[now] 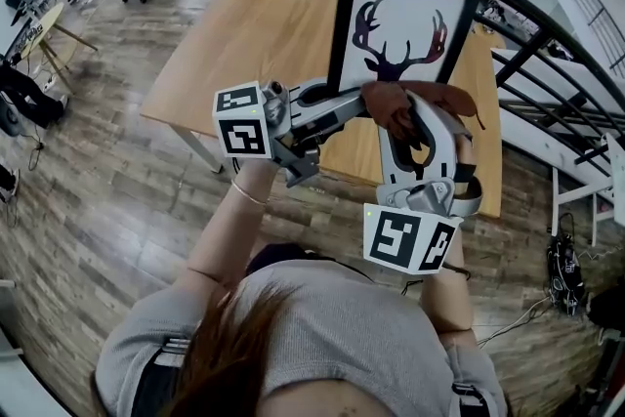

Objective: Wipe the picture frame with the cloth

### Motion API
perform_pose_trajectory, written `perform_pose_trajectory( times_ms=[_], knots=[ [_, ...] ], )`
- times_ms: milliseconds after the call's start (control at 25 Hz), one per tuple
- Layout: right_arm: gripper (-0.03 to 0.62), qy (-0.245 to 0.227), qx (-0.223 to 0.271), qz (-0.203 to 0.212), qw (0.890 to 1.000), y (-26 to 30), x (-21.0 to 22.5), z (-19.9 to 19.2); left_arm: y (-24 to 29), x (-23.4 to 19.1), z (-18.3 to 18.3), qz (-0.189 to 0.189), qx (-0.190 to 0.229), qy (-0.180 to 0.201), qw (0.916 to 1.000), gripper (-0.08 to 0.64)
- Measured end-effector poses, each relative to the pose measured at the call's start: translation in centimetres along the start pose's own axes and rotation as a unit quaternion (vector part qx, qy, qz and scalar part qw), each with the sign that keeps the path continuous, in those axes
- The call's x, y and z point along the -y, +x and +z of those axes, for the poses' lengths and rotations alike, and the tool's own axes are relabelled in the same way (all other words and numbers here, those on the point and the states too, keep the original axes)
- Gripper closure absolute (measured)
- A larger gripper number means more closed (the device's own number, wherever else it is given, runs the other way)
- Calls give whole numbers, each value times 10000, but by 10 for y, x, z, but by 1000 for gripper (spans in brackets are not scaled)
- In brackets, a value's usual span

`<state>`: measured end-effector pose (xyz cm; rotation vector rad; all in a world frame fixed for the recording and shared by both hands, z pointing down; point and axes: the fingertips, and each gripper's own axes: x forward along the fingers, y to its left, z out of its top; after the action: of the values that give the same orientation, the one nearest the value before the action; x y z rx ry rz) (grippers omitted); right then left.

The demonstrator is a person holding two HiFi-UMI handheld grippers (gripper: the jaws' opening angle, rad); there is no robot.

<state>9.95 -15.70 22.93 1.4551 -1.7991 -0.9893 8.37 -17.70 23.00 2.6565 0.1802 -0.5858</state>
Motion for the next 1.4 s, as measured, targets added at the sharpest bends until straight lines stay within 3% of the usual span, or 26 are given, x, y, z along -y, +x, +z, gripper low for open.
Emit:
perform_pose_trajectory(
  times_ms=[200, 560, 680, 800, 1000, 1160, 1200, 1400],
  knots=[
    [459, 3, -86, 113, 9999, -4, -8, -3, -2, 0, 1, -1, -28, 21, 10000, 532],
    [459, 11, -228, 427, 9988, -23, -39, -29, 0, -4, -3, -81, 339, -215, 9992, 532],
    [459, 151, -191, 358, 9991, -32, -38, -33, 1, -2, -2, -104, 402, -195, 9989, 532],
    [459, 409, -28, 60, 9991, -40, -15, -30, 0, -7, -3, 22, 318, -136, 9994, 532],
    [459, 240, 207, -827, 9961, -53, 70, -22, 0, -14, -7, 8, 325, -320, 9990, 532],
    [459, 1156, -24, -1586, 9805, -60, 132, -40, 0, -10, -6, -21, 238, -359, 9991, 532],
    [459, 1203, -34, -1698, 9781, -60, 146, -40, -1, -8, -6, -48, 216, -357, 9991, 532],
    [459, 212, 33, -2241, 9743, -38, 199, -24, -2, -4, -3, -135, 27, -376, 9992, 532]
  ],
)
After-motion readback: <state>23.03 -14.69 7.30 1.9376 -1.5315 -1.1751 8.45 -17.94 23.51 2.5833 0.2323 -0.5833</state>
